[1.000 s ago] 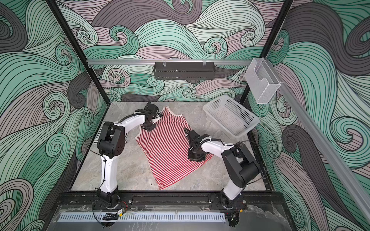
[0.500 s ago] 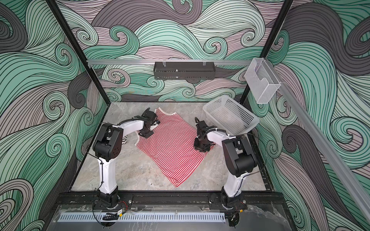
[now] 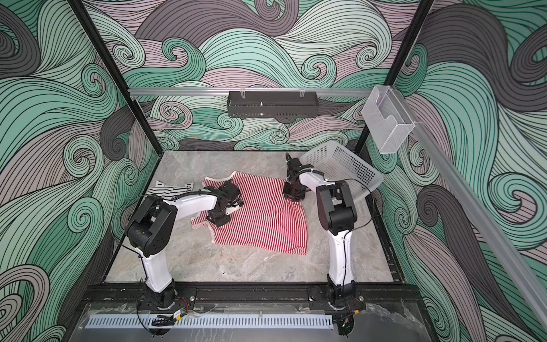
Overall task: Fold and stack tank tops
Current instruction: Rotate the tank top at the center of the table, then fold the tank top at the center of the table.
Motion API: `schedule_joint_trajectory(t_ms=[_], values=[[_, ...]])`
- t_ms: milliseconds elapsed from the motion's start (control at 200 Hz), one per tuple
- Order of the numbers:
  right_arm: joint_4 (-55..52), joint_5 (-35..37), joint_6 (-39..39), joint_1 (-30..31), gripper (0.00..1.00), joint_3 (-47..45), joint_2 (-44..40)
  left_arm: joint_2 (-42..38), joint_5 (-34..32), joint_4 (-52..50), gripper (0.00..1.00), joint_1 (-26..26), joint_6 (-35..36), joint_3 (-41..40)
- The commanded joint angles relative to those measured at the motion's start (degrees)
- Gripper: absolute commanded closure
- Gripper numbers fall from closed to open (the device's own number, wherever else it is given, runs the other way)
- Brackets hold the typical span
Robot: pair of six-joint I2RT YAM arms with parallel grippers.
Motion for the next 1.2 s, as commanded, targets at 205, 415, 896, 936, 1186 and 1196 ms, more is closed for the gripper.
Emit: schedule_joint_trajectory(t_ms=[205,415,896,936,1186,1196], values=[[-11.0,5.97,-5.14,-1.77,0.66,11.9,6.1,-6.11,1.34,-5.93,0.84,-0.58,-2.18,-4.33],[-8.55,8.8,-5.35,2.01,0.64,0.49,-7.2,-7.78,-3.9,-4.96,0.83,-0.58,-2.9,-3.26],[-3.89,8.59,11.19,14.49,0.33,-36.54,-37.29,-19.18,4.17,1.32,0.73,-3.71,2.84,-9.14],[-4.36,8.18,11.6,14.33,0.28,-38.65,-39.17,-20.19,5.64,1.56,0.69,-3.97,2.91,-10.01],[-9.1,7.25,15.73,13.32,0.26,-47.01,-49.84,-25.08,15.66,0.79,0.67,-5.78,4.89,-14.53],[-9.13,7.17,15.96,13.03,0.25,-47.41,-50.33,-25.12,15.91,0.83,0.67,-5.94,4.97,-14.68]])
